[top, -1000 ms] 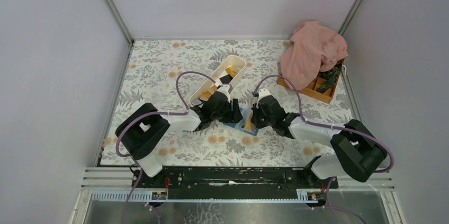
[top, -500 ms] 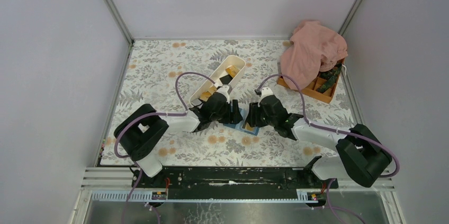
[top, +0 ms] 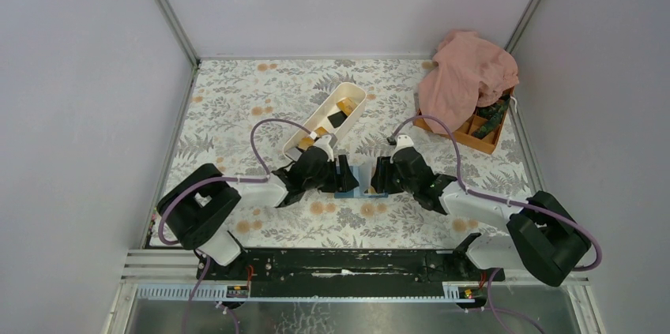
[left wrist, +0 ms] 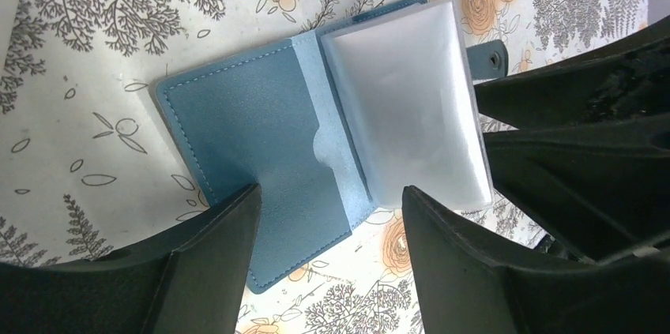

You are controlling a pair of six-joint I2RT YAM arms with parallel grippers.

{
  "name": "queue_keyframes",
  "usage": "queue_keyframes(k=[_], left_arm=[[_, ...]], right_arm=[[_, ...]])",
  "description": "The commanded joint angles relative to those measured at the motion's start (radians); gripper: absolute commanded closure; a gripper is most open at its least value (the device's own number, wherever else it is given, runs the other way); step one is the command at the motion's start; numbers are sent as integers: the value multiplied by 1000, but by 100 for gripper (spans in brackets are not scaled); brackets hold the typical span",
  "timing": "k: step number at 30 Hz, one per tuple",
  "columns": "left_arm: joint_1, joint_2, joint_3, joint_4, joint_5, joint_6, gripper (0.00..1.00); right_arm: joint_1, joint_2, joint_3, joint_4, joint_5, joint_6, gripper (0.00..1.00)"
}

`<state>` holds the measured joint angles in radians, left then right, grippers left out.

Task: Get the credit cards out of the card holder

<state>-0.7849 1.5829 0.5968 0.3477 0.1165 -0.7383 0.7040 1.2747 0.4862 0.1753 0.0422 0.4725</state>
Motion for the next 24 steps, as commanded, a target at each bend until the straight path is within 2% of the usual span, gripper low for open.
queue_keyframes(k=[1,7,13,20,24], left_arm=[[-5,-18,-57,48,-3,-42,27],[-7,-15,-54,57,7,-41,27],[-7,13,-47,63,35,-45,27],[-7,13,-51,74,42,-50,27],[-7,10,-52,74,43,-49,27]], right_arm=[[2,16,-18,58,-8,15,46],[2,75,-18,94,-44,19,46],[2,65,-8,103,-70,20,46],[1,51,4,104,-111,17,55],[3,35,15,100,-129,15,57]])
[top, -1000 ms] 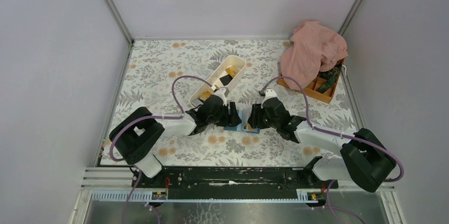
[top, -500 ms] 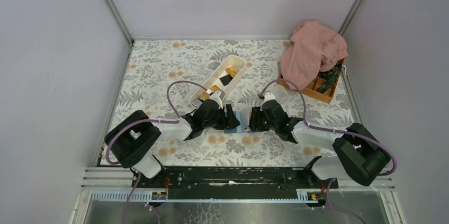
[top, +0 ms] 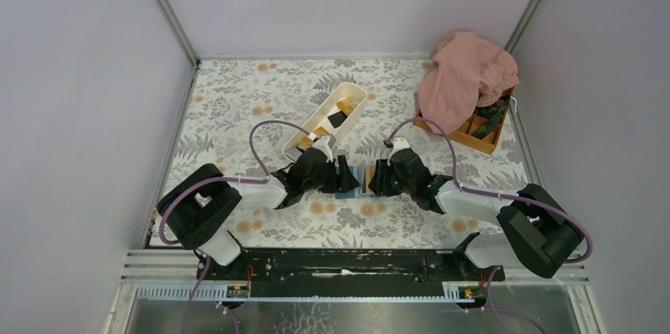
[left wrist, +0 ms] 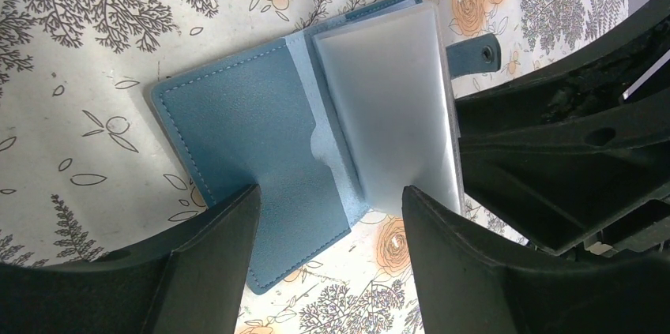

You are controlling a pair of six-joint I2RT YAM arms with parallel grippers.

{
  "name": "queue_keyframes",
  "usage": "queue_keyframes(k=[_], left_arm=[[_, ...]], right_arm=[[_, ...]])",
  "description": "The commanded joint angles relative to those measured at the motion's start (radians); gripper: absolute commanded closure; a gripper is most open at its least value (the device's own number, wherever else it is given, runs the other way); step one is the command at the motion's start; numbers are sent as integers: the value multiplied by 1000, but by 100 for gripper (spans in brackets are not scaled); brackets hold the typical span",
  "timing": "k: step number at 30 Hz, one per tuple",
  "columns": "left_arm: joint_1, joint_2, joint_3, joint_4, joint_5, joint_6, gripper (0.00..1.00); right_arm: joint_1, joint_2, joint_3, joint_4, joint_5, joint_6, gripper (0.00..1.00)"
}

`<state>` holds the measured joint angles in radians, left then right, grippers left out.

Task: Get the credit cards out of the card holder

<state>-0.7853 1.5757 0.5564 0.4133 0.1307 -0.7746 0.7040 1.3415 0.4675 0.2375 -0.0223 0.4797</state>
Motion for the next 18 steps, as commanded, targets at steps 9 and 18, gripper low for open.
queue_keyframes(k=[9,18], left_arm=[[-9,12,-11,15,33,-14,27],[-29,-67,-8,-43,-31,24,27]], right_arm=[[3,-132,60,-20,-72,-13,56],[3,-117,49,7,-100,1,76]])
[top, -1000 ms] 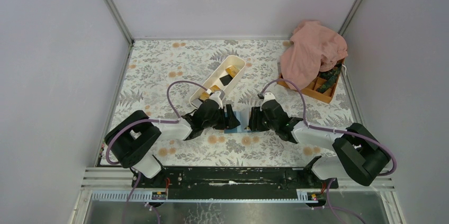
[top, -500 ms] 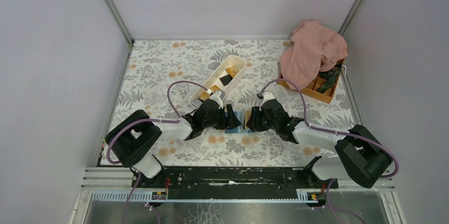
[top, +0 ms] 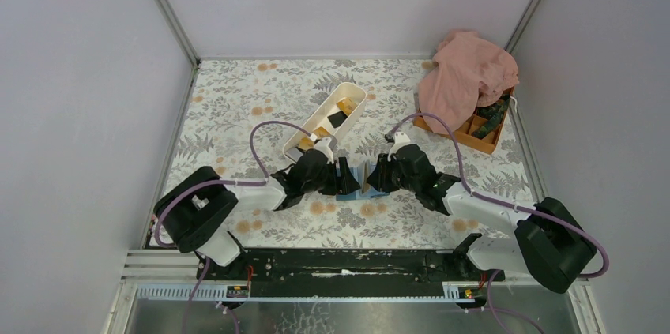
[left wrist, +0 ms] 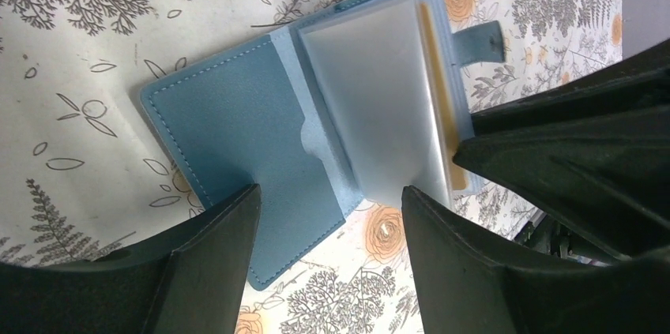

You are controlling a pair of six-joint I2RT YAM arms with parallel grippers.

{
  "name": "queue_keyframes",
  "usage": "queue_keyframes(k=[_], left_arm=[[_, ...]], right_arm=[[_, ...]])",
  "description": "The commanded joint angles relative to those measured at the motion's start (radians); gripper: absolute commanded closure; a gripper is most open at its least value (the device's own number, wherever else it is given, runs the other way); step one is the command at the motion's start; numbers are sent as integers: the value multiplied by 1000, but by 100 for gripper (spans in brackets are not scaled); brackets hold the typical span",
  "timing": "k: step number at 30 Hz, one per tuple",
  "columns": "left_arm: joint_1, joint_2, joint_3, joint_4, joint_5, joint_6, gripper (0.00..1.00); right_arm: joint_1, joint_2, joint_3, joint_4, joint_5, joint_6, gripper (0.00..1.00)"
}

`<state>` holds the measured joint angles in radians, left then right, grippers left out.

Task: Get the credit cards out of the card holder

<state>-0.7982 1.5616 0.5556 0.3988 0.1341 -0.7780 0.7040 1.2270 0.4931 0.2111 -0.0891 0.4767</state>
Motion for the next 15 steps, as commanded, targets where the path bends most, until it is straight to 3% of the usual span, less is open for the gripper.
queue_keyframes(k=[1,6,9,12,15], left_arm=[[-17,-64,-5,-40,-43,32,27],[-20,-96,-1,-74,-69,48,27],[-21,-113,-5,-78,-68,48,27],[-23,-138,-4,-90,-68,52,27],[-24,-160,-4,-103,-76,58,27]], right_arm=[[3,3,25,34,-33,4,77],[3,21,30,33,-22,4,78],[2,13,36,-21,64,2,78],[3,3,50,-113,169,-8,62],[3,4,48,-116,173,-18,60]])
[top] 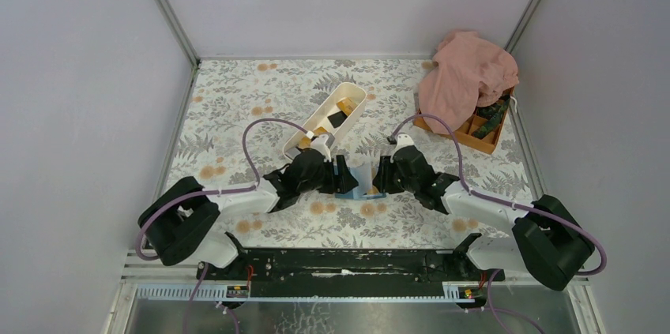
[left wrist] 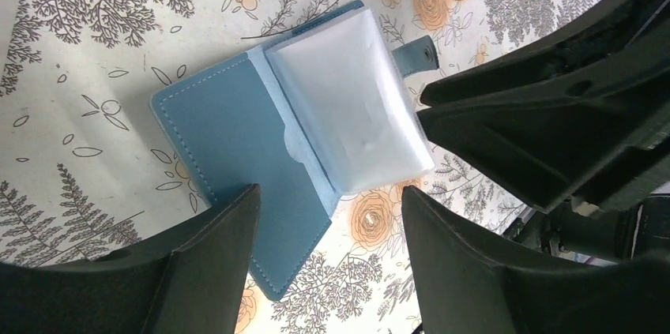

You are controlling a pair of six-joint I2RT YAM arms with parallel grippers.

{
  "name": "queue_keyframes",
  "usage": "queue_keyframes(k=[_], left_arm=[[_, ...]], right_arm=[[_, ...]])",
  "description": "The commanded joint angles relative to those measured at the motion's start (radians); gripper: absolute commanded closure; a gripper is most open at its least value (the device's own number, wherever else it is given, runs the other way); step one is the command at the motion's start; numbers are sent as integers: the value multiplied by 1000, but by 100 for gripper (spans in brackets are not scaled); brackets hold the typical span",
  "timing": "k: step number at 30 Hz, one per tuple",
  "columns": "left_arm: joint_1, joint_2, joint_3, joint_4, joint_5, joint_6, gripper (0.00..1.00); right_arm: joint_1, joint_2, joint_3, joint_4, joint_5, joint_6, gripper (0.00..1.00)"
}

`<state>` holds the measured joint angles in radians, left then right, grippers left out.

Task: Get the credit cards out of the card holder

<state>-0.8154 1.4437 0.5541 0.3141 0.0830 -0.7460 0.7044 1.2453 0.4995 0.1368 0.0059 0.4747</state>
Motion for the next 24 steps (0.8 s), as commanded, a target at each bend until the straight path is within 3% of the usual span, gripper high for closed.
queue_keyframes(k=[1,10,17,24], left_arm=[[-8,-48,-3,-22,-27,28,27],[-9,-75,-32,-27,-39,30,27],[-8,-95,-51,-21,-48,27,27],[-16,-240,-58,-112,-119,42,27]], right_arm=[[3,-5,44,-40,71,-15,60],[33,83,67,17,26,4,61],[156,167,185,4,73,3,61],[212,313,230,71,42,37,62]])
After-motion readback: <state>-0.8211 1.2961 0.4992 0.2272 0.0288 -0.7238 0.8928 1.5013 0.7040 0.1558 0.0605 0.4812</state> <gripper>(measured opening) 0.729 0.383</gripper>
